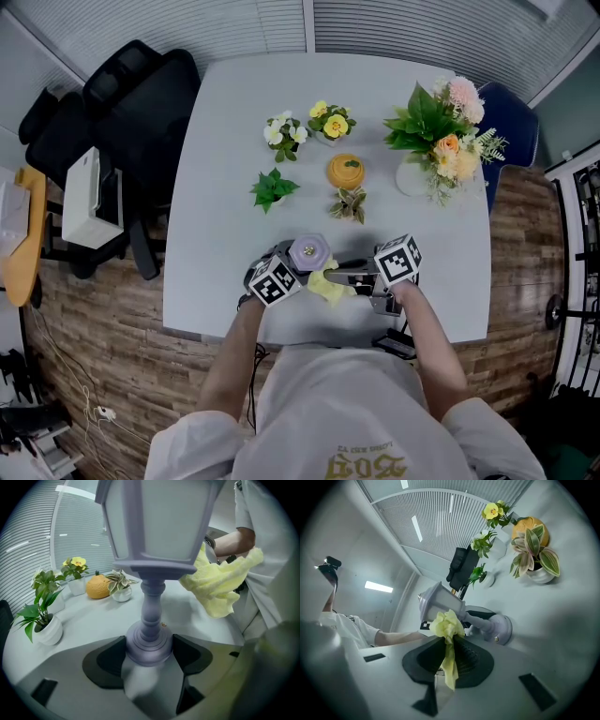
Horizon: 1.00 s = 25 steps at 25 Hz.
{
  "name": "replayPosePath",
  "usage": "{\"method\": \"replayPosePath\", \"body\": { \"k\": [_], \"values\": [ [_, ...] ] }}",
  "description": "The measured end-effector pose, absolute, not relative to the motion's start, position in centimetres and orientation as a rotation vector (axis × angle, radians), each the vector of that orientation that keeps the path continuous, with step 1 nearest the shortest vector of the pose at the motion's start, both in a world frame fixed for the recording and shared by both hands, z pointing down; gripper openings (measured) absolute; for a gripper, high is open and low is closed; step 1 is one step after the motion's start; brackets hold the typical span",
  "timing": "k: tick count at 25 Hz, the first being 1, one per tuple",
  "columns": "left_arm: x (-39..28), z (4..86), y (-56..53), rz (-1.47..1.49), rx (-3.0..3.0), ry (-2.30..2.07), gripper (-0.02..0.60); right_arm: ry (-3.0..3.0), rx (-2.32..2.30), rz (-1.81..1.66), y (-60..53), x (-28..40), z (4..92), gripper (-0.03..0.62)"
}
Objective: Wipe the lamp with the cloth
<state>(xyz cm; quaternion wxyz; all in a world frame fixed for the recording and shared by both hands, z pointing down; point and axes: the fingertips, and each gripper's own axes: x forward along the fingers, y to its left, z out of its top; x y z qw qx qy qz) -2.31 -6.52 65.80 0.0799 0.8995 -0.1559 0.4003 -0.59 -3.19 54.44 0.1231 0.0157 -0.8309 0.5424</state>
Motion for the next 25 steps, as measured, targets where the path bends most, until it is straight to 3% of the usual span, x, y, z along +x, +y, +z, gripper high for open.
{"method": "replayPosePath", "body": {
  "k": [25],
  "values": [
    [-2.4, 65.7, -6.4, 1.196, 2.691, -0.465, 0.308, -2.325, 0.033, 1.571, -3.3, -2.4, 56.6, 0.051]
  ]
}}
